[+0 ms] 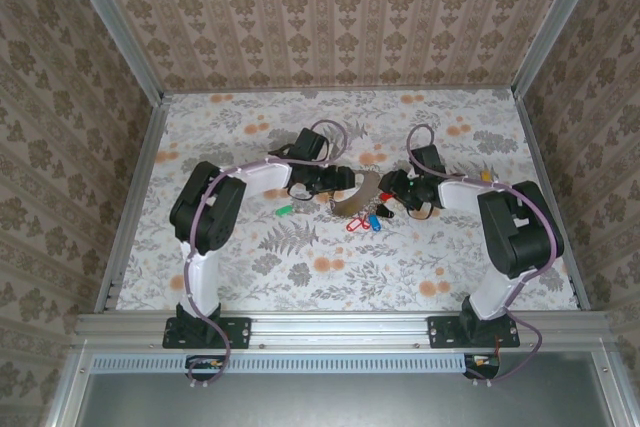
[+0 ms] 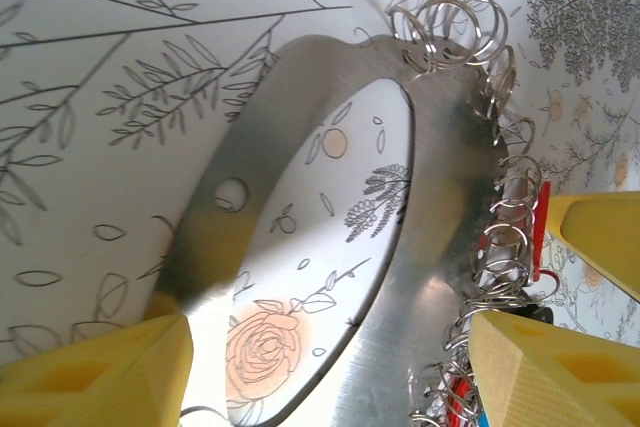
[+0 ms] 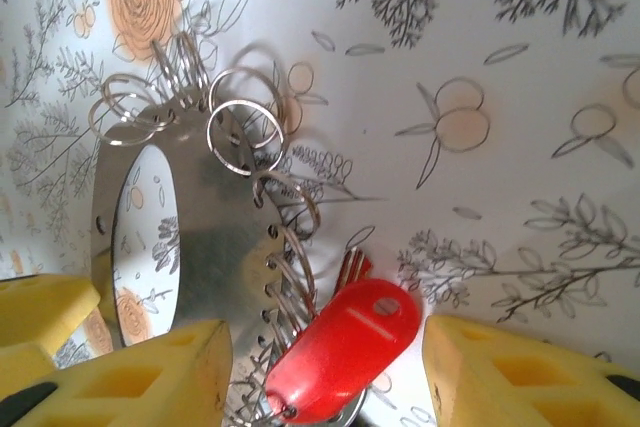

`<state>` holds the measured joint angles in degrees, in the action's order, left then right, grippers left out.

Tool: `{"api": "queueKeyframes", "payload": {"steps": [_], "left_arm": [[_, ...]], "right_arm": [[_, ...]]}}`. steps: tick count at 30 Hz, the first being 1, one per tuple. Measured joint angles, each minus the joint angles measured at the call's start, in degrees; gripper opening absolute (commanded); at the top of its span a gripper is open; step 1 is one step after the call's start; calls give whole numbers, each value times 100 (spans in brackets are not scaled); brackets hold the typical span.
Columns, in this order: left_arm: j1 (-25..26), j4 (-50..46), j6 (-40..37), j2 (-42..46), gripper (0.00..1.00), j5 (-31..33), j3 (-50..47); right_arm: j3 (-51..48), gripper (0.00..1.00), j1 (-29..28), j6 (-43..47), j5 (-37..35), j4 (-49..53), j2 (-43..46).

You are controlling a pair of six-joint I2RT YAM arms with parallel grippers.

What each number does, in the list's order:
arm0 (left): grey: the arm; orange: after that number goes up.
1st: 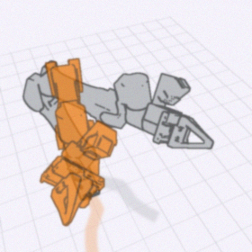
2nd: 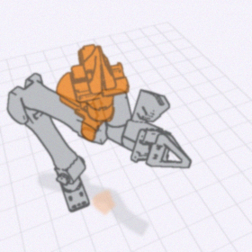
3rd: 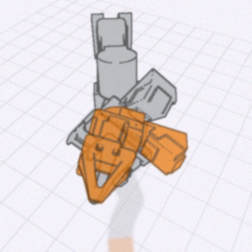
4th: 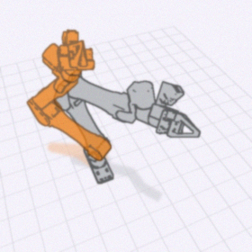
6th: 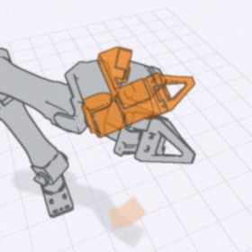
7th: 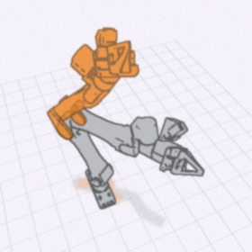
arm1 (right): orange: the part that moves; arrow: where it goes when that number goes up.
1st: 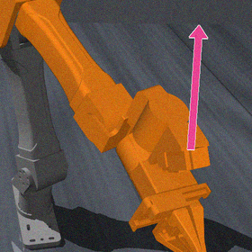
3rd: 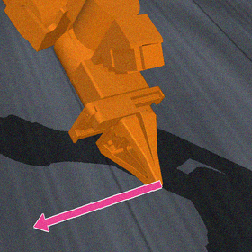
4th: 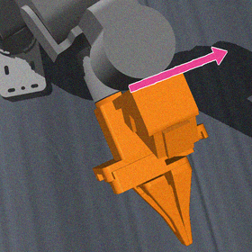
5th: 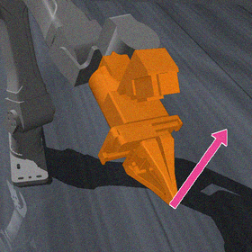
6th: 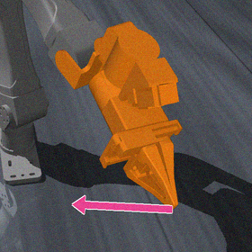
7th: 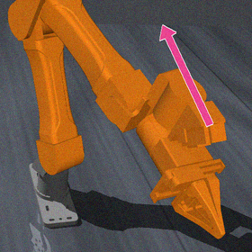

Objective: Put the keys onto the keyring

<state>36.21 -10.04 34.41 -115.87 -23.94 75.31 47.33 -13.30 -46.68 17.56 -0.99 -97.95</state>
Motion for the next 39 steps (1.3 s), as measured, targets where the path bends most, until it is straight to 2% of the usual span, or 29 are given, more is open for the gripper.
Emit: {"api": "queueKeyframes", "payload": {"steps": [12,19,28,39], "left_arm": [[-168,-345,-232,-7,74,125,127],[-197,-348,-232,-42,73,107,111],[-190,-240,-232,-42,70,114,46],[-136,-212,-229,-55,65,-81,39]], "right_arm": [[-192,54,-122,-149,249,-98,109],[522,55,46,295,52,581,79],[1655,50,190,754,243,822,-922],[1788,48,227,1102,573,1106,-1250]]}}
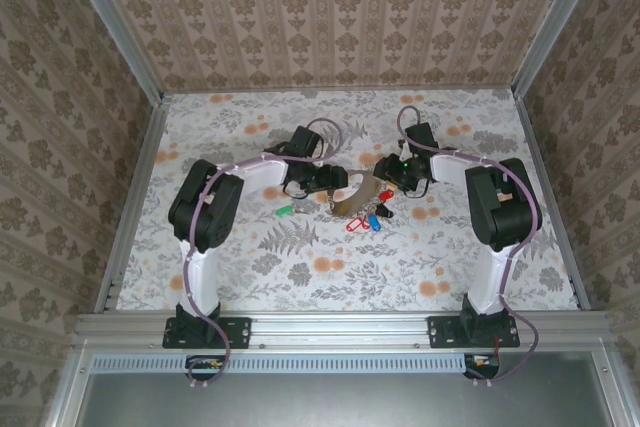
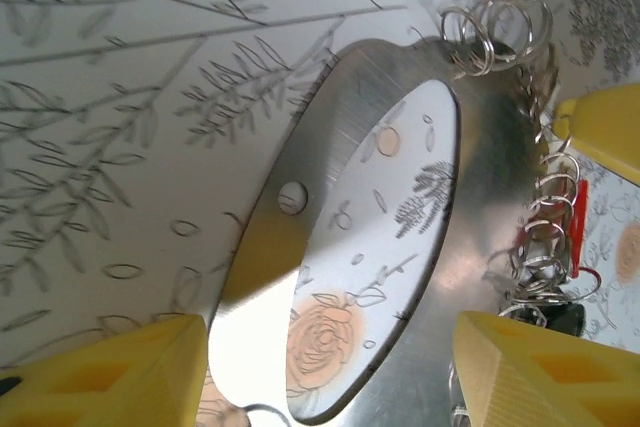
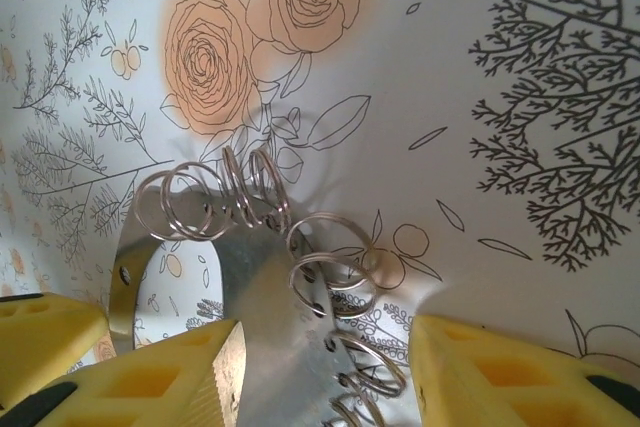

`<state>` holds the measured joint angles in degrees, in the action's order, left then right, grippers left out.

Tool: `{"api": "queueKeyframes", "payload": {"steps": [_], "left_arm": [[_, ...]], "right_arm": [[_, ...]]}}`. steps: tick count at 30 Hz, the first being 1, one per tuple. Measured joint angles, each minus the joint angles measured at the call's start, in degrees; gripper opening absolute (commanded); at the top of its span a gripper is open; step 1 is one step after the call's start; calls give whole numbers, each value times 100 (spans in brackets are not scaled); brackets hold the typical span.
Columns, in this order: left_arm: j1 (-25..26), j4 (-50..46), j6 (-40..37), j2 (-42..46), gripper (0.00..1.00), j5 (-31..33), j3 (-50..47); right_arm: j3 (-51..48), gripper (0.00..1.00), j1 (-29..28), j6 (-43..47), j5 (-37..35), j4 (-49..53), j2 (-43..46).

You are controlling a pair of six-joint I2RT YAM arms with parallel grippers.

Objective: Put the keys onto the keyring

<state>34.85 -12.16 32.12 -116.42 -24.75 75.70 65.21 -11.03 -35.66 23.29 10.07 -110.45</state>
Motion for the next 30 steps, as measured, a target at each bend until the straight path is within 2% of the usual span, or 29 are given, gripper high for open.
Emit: {"api": "queueKeyframes", "payload": {"steps": [7,11,14,22,28,30], "left_arm": [[127,111,-2,-76,63,-184,2],[125,118,0,-76,63,-188,2],[125,118,0,-79,63,-186,2],[120,131,46,-81,61,-190,0],[144,302,111,-118,60,-356,-35],[144,308,127,-118,60,-356,-37]], "right_arm": [[0,45,127,144,400,-87,-105],[-20,40,177,142,551,-186,-144],[-114,33,249,120,719,-391,-173],[-317,33,376,81,1110,-903,-216],[-544,31,267,76,1709,-1526,-282],[-577,25,273,76,1768,-1615,-282]]}}
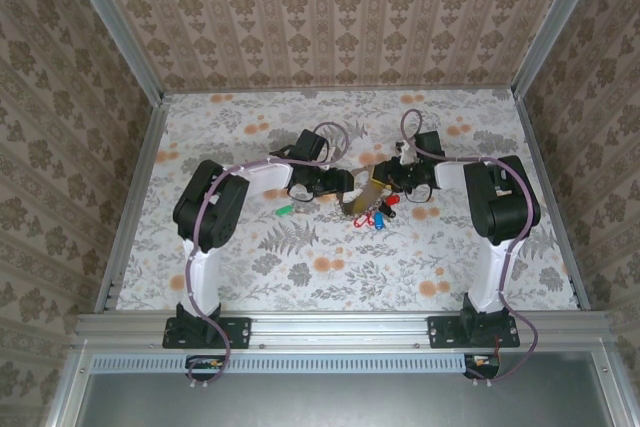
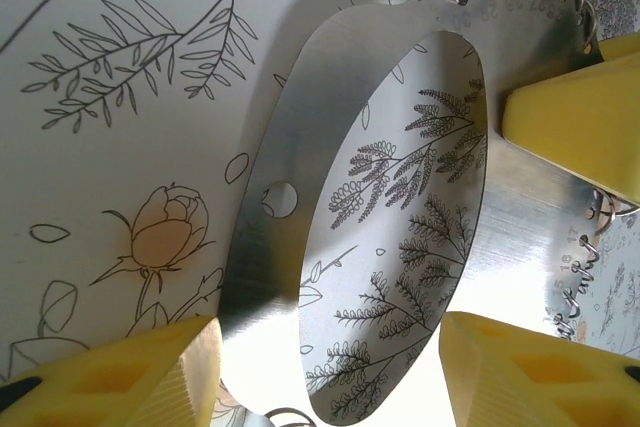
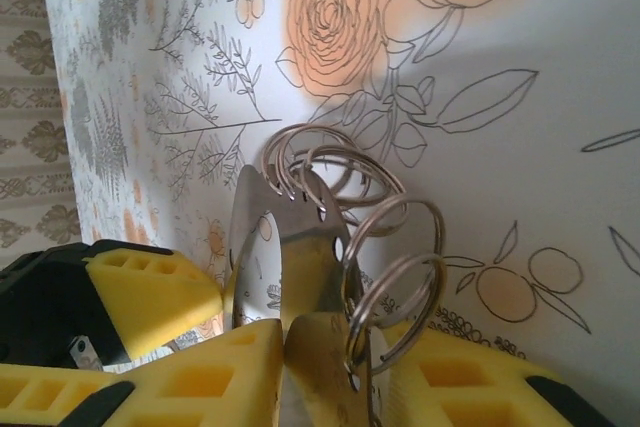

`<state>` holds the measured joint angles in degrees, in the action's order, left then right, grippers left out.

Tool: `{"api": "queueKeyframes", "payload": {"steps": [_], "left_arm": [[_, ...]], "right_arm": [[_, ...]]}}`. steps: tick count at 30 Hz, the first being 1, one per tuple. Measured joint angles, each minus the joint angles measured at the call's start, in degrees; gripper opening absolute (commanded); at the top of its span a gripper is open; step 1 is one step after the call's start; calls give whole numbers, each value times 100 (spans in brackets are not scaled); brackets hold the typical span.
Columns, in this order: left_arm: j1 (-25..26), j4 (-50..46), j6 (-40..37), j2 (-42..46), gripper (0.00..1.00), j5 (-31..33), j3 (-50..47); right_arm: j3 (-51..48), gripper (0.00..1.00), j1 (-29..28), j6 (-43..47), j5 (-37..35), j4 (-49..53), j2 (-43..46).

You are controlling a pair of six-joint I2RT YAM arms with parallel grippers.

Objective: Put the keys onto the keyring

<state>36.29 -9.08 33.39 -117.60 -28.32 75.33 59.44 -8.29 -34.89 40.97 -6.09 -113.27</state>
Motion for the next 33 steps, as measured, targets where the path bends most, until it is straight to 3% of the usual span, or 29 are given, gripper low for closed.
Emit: {"api": "queueKeyframes", "payload": {"steps": [5,9,16,21,29,33], "left_arm": [[0,68,2,24,63,22,-57],[17,234,2,181,67,133,-260],[-85,199,59,968,80,343,-776],[-363,671,243,1467,80,-81,-905],[-717,2000,909,1606,64,-1478,-1097],[-726,2743,1381,1606,44,-2122,-1137]], "right_arm": [[-17,10,15,-46,9,-105,70],[-136,5,-42,-55,-24,-92,372],[-374,3,-66,17,68,35,1255],[-376,3,-66,-122,415,-116,1843],[-374,4,-66,-511,1097,-498,2153],[-374,5,-66,-719,1366,-717,2162]]}}
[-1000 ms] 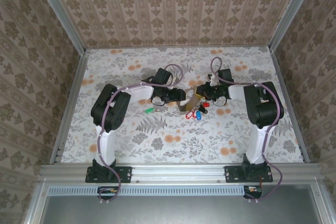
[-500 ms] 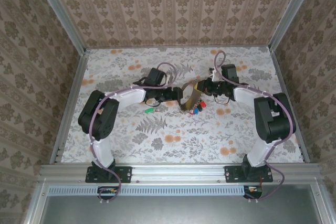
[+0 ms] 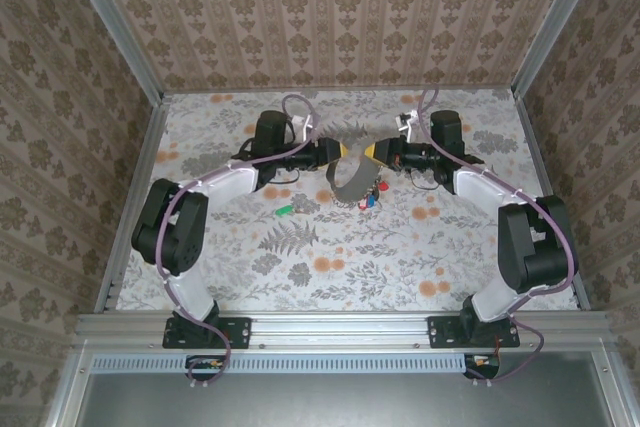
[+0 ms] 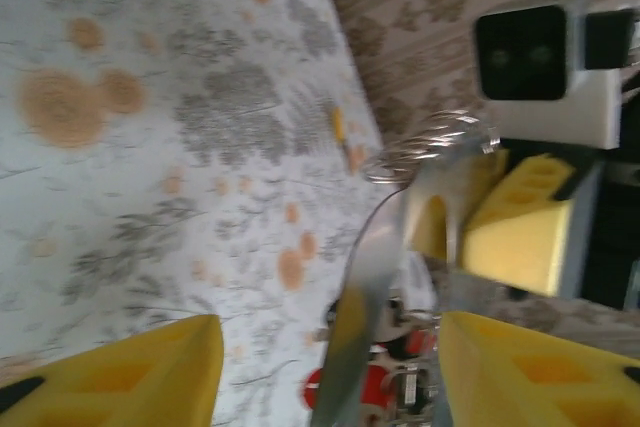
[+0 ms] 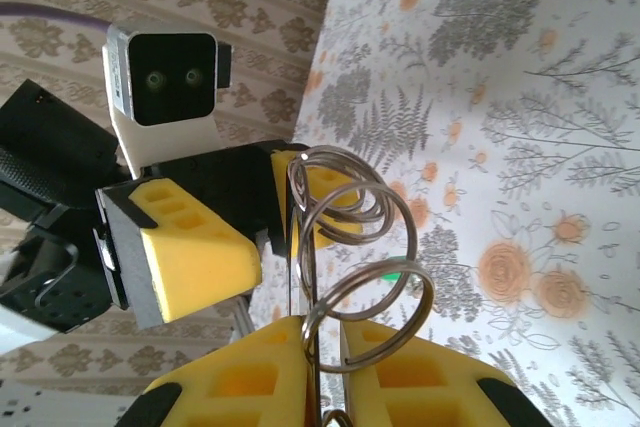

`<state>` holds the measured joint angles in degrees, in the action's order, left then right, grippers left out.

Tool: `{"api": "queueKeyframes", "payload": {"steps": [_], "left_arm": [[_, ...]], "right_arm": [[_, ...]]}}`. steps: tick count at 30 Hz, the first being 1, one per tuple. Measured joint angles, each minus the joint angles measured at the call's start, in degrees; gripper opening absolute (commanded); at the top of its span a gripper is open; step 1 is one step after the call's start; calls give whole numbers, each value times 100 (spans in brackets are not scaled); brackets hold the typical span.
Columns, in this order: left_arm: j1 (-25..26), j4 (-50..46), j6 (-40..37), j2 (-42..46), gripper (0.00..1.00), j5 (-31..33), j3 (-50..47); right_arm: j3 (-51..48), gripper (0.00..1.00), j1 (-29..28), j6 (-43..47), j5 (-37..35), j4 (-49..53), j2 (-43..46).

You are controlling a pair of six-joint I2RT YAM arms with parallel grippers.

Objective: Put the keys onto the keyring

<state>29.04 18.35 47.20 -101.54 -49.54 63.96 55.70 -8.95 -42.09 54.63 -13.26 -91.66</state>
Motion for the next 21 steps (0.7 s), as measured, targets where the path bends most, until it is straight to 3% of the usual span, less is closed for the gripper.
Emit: {"api": "queueKeyframes", "payload": {"steps": [6,10,15,17,21], "left_arm": [[-98,1272,876,2,1,-527,-387],[-170,2455,1655,44,0,-796,-667],[-214,3281,2218,236,0,-828,-822],[-299,2975,2072,525,0,-776,-822],[-382,1045,702,1591,0,-461,-590]], "right_arm": [[31,10,0,-140,256,-114,66],[131,25,0,-122,308,-26,122],[223,58,17,365,-358,822,876],[260,70,31,688,-872,1259,1375],[247,86,33,1152,-2245,1867,2594]]}}
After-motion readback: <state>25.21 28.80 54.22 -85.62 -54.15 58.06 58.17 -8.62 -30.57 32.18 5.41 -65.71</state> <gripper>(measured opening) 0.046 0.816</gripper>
